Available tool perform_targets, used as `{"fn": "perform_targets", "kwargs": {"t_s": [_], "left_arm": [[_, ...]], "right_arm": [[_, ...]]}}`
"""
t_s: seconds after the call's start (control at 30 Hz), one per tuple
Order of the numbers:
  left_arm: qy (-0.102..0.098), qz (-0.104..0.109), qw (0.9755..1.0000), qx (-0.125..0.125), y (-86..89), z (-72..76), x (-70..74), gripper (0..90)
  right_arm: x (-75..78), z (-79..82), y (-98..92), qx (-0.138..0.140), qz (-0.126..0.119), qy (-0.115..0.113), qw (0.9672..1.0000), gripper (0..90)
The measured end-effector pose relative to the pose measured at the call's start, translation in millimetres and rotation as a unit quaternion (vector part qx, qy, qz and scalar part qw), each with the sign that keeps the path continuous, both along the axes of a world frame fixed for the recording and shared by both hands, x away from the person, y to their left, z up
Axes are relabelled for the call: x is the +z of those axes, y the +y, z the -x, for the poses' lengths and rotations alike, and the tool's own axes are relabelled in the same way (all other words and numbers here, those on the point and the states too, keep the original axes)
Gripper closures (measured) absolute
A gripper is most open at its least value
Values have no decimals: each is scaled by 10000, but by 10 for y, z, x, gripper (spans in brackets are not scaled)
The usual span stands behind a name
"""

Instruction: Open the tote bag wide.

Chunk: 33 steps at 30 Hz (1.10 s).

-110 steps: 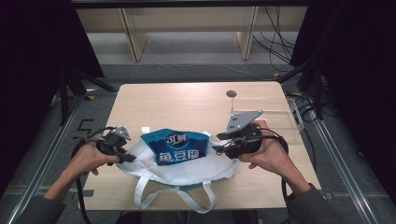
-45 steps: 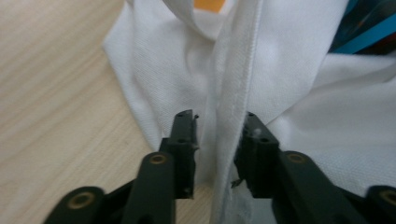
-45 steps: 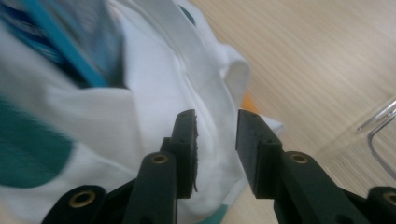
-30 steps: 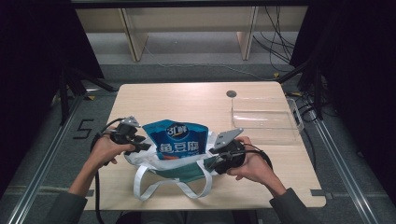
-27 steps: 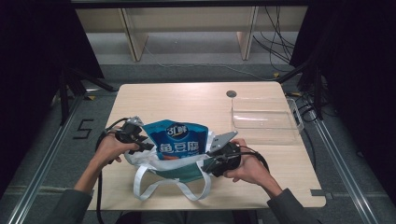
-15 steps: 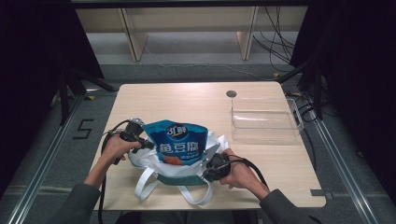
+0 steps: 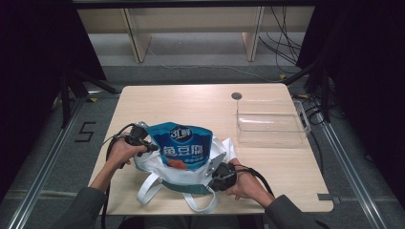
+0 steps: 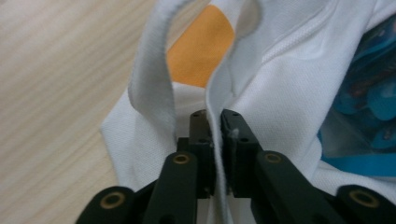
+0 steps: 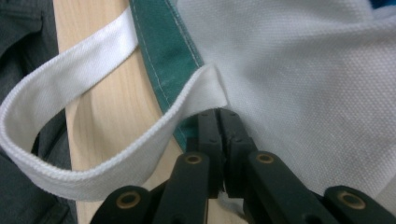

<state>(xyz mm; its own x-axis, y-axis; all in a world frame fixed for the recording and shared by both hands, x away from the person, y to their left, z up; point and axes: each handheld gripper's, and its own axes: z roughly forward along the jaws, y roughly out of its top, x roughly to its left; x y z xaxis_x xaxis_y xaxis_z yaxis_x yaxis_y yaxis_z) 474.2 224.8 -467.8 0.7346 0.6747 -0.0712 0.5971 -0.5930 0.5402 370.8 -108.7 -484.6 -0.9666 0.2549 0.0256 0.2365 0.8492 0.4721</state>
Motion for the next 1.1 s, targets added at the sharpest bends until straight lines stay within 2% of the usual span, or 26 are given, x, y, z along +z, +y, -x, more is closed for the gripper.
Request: {"fn": "perform_targets", "kwargs": {"t_s": [0.03,0.07,0.1,0.17,0.23,0.33,0.37,0.4,0.43,0.47,0.5,0.53,0.57,0.6,0.63,0.67,0.7,0.73,0.83,0.87,0.9,0.93,0.97,1.0,1.07,1.1], "left_arm": [[-119,116,9997,153,-4,31,57,731],[-277,303,9987,291,0,64,119,670],[-344,444,9979,309,19,97,191,646],[-487,546,9970,239,48,192,337,634],[-494,765,9958,111,50,317,419,667],[-528,702,9960,-192,46,512,458,751],[-520,781,9954,-193,44,576,452,772],[-422,911,9946,-268,45,635,441,805],[-417,1030,9936,-222,28,721,420,817],[-444,938,9943,-259,28,763,416,826],[-421,962,9940,-317,21,819,411,832],[-441,1007,9932,-371,19,864,410,838],[-392,1108,9925,-349,4,907,394,843],[-404,1084,9922,-458,-13,930,377,847],[-404,1056,9926,-437,-47,957,344,851],[-326,1033,9932,-424,-89,980,296,856],[-280,964,9936,-511,-120,985,241,857],[-219,851,9947,-533,-143,987,180,860],[-3,698,9963,-508,-197,995,-19,867],[36,371,9973,-640,-190,984,-61,871],[33,319,9975,-623,-208,994,-118,874],[92,125,9977,-655,-206,993,-165,880],[117,77,9975,-693,-215,991,-238,887],[190,53,9975,-674,-217,992,-272,891],[202,-18,9968,-770,-204,962,-276,892],[175,10,9975,-680,-215,960,-281,892]], "right_arm": [[38,-4,-12,-5,-84,0,10000,804],[95,-15,-32,-42,-286,-14,9996,783],[172,-22,-61,-121,-500,-17,9987,774],[351,-31,-133,-280,-844,-151,9959,731],[508,-35,-220,-455,-1156,-295,9918,726],[642,-56,-345,-883,-1182,-659,9869,732],[656,-79,-384,-1009,-1158,-701,9856,734],[656,-101,-420,-1144,-1154,-703,9842,738],[643,-130,-450,-1218,-1130,-734,9834,738],[621,-163,-473,-1283,-1080,-762,9829,741],[608,-173,-477,-1360,-1056,-743,9823,750],[593,-202,-484,-1277,-1017,-770,9836,763],[566,-212,-468,-1288,-1056,-742,9832,778],[562,-219,-453,-1295,-956,-665,9847,795],[528,-238,-418,-1256,-1018,-728,9842,813],[512,-240,-380,-1286,-995,-636,9846,827],[488,-260,-341,-1228,-969,-623,9857,838],[466,-262,-297,-1226,-918,-498,9869,850],[345,-318,-191,-1177,-725,-406,9896,876],[295,-339,-163,-1165,-723,-356,9899,888],[256,-361,-146,-1171,-680,-321,9903,900],[219,-400,-136,-1087,-604,-341,9917,900],[197,-417,-130,-1187,-520,-364,9909,900],[157,-445,-115,-1264,-547,-253,9901,900],[117,-481,-89,-1294,-493,-211,9901,900],[109,-466,-69,-1440,-317,12,9891,900]]}}
